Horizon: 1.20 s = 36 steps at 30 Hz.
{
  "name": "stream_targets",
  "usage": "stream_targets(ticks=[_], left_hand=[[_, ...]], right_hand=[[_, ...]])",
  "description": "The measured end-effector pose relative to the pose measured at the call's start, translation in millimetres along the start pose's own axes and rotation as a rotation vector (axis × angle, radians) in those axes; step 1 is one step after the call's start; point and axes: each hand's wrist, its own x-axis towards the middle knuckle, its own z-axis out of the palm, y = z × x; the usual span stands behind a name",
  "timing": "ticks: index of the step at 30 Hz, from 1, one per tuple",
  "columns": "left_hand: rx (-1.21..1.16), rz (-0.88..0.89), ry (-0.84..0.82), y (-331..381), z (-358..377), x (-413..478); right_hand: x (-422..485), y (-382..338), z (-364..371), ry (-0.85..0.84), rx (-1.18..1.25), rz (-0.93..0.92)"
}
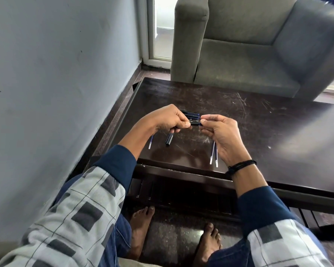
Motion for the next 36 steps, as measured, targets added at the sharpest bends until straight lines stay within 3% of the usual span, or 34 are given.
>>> stream_targets(ticks=[36], left_hand=[[0.073,0.032,-0.093,2.7,10.3,4.8]], right_hand=[[6.2,1.7,-0.2,0.028,0.024,-0.005]])
